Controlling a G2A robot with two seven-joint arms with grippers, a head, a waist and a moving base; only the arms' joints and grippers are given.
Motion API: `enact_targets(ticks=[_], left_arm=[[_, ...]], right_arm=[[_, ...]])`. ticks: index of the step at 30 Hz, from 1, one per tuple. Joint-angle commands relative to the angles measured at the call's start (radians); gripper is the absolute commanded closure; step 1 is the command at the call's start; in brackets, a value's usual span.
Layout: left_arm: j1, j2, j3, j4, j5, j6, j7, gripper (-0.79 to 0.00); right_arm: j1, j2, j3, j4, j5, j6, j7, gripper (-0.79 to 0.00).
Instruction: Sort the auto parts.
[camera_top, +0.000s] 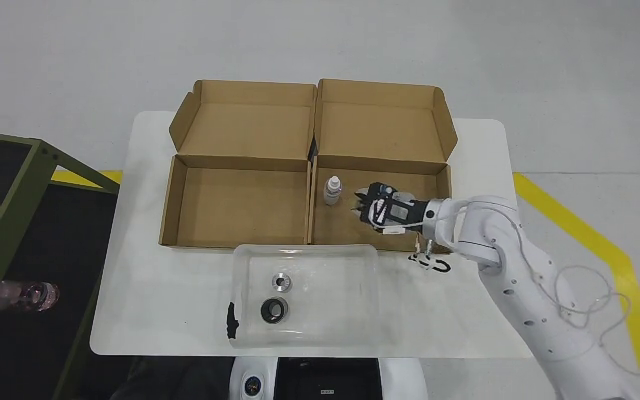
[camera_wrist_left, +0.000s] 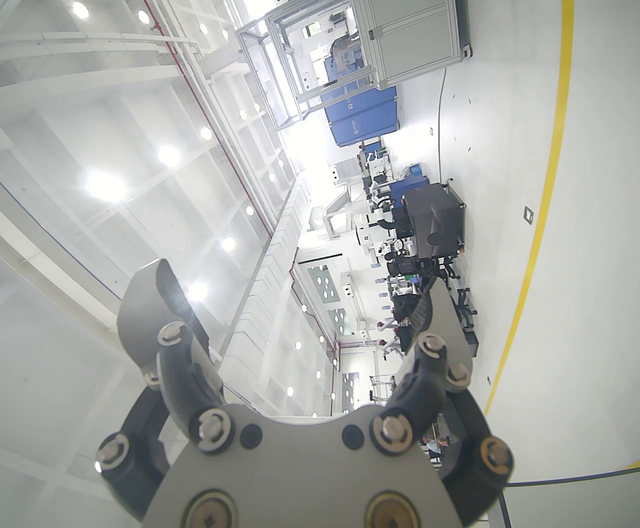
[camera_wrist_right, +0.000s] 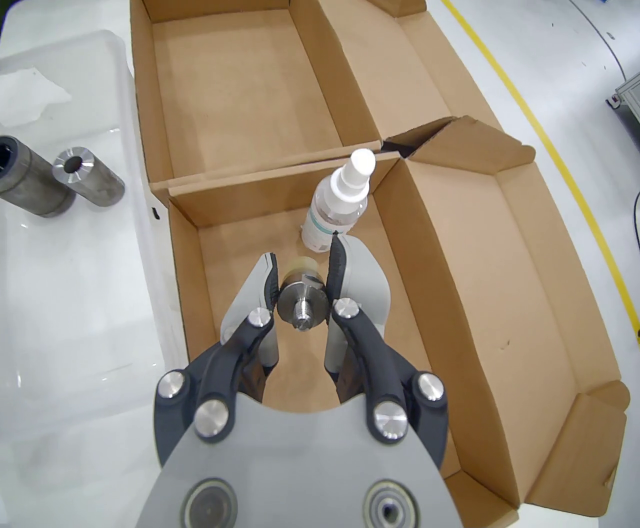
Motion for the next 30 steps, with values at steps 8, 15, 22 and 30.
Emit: enact_targets(ticks=[8, 15, 22, 30], left_arm=[[0.000, 0.000, 0.000, 0.000, 0.000, 0.000, 0.000, -0.785], [0.000, 0.000, 0.000, 0.000, 0.000, 0.000, 0.000, -0.785], [0.000, 0.000, 0.000, 0.000, 0.000, 0.000, 0.000, -0.785], [0.000, 0.000, 0.000, 0.000, 0.000, 0.000, 0.000, -0.785]], right_arm=[[0.085, -0.014, -0.060, 0.100, -0.032, -0.003, 0.071, 0.000], [0.142, -0.031, -0.123, 0.177, -0.038, 0.007, 0.095, 0.000], [0.186, -0.049, -0.174, 0.238, -0.044, 0.019, 0.104, 0.000], [0.218, -0.064, -0.208, 0.282, -0.052, 0.029, 0.102, -0.123]])
